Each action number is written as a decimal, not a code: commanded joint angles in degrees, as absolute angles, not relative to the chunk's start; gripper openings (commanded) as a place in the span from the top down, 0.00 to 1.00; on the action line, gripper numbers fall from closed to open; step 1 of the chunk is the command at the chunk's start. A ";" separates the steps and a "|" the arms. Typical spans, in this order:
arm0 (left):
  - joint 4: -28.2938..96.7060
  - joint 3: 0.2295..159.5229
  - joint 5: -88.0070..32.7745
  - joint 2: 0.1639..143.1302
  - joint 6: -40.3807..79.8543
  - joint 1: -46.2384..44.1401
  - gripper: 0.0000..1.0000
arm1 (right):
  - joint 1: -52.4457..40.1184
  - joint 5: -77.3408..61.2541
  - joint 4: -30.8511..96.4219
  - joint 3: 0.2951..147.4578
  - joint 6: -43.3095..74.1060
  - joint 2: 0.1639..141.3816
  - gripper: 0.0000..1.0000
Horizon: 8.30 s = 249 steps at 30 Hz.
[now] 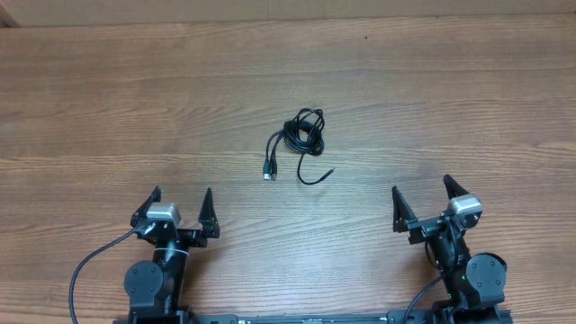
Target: Untangle cables
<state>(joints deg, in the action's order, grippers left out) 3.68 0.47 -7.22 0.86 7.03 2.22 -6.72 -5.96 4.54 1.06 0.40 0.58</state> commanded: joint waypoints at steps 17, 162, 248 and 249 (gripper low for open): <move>3.90 0.30 -6.92 0.36 5.98 1.85 0.01 | -6.42 -5.65 4.32 0.47 0.67 0.16 0.00; 2.04 5.93 -7.27 0.36 0.80 1.96 0.00 | -6.37 -3.11 -0.60 2.35 -0.30 0.16 0.00; 96.25 108.12 -41.30 102.54 -2.15 -3.62 0.96 | -6.37 -45.12 66.61 82.04 3.46 66.19 0.00; 95.94 107.79 -41.06 102.91 -2.13 -4.10 0.95 | -6.37 -45.12 66.61 82.04 3.46 66.92 0.00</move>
